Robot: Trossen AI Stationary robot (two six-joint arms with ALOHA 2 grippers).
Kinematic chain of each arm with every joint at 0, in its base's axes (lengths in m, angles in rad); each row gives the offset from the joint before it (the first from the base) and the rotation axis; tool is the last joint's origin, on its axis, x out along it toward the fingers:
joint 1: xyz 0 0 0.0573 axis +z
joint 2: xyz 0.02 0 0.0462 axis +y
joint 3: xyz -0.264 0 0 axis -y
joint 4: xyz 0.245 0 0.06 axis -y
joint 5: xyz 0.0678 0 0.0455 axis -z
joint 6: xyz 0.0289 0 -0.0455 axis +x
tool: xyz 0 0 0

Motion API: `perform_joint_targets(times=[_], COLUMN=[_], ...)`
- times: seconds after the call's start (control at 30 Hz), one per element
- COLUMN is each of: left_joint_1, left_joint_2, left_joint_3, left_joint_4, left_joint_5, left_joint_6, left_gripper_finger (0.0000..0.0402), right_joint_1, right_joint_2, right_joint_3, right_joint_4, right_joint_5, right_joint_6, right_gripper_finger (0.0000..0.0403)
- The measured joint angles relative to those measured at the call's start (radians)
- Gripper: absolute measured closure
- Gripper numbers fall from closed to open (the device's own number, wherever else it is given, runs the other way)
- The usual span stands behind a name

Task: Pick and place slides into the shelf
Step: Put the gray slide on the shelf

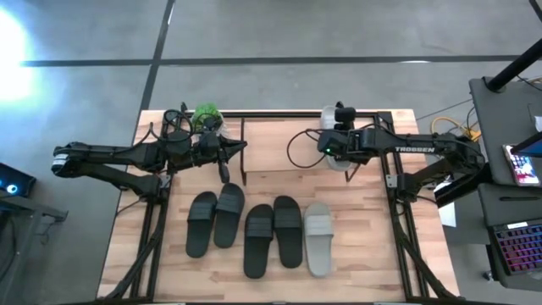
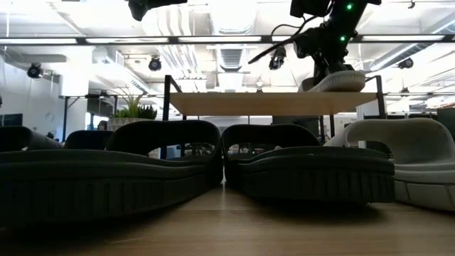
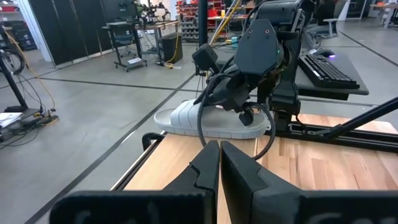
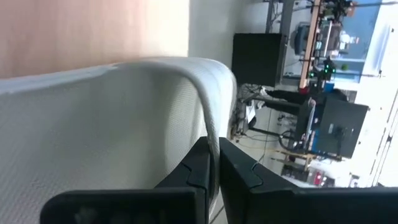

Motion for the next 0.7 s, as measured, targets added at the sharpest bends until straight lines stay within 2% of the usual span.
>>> perform_joint_targets(times=[0.23,0.43,0.7], left_joint_1=[0.0,0.0,0.0], left_joint_2=[0.0,0.0,0.0], left_joint_3=[0.0,0.0,0.0], left_joint_4=[0.0,0.0,0.0], left_joint_5=[0.0,0.0,0.0], left_joint_6=[0.0,0.005,0.007], left_gripper_finger=[0.0402,0.0402,0.0402], right_joint_1=[0.007,0.006,0.007], right_joint_2=[-0.004,-0.001,0.0], right_joint_3=[0.051,0.049,0.042], right_joint_4=[-0.027,-0.125,-0.143], right_joint_5=[0.001,-0.039,-0.018], right_joint_6=[0.078,0.097,0.169], right_gripper_finger=[0.0384,0.0357,0.0329])
